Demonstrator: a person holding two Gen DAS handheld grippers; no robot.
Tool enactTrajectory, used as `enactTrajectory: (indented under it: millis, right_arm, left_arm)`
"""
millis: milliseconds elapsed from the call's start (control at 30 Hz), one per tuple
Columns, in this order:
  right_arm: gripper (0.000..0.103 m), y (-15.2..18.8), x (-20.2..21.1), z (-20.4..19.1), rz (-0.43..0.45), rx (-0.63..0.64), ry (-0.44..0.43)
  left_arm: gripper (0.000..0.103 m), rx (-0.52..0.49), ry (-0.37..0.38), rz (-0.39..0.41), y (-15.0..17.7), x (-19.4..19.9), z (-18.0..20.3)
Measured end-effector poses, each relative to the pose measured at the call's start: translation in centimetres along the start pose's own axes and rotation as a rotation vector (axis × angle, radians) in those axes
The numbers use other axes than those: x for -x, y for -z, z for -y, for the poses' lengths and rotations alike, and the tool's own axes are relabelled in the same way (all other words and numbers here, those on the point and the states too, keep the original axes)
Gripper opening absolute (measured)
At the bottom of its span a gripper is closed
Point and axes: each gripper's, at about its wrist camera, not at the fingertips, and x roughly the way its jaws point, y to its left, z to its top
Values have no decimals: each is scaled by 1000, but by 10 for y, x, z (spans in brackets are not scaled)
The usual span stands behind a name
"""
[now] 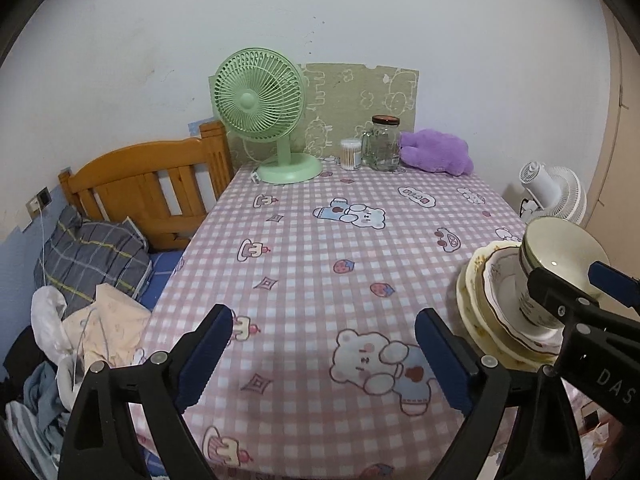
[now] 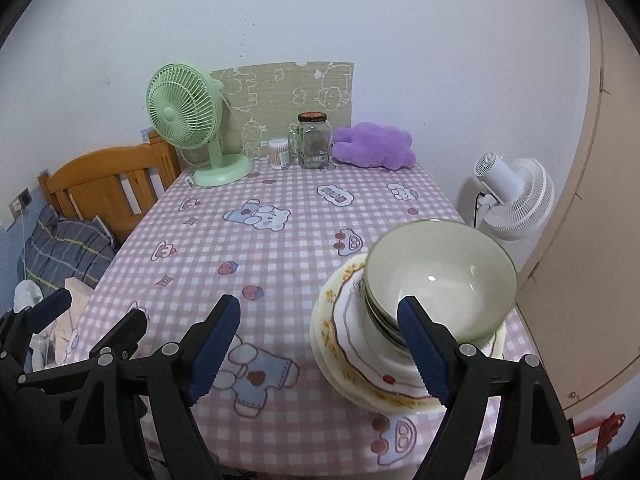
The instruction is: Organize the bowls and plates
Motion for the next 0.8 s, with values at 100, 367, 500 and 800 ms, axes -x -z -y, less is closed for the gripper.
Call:
enactTrajectory:
  millis: [100,367,500,800]
  right_arm:
    - [84,6,5,6,-3,-12,4]
    - [84,14,11,13,-6,-24,8]
    - [84,14,13,17,-1,-29,-3]
    - [84,16,15,23,4,-40,-11]
  left_arm:
    - [94,17,-4,5,5,4,1]
    - [94,28,-7,4,8,9,8]
    - [94,31,2,16,6,12,10]
    - [95,30,1,23,5,12,10]
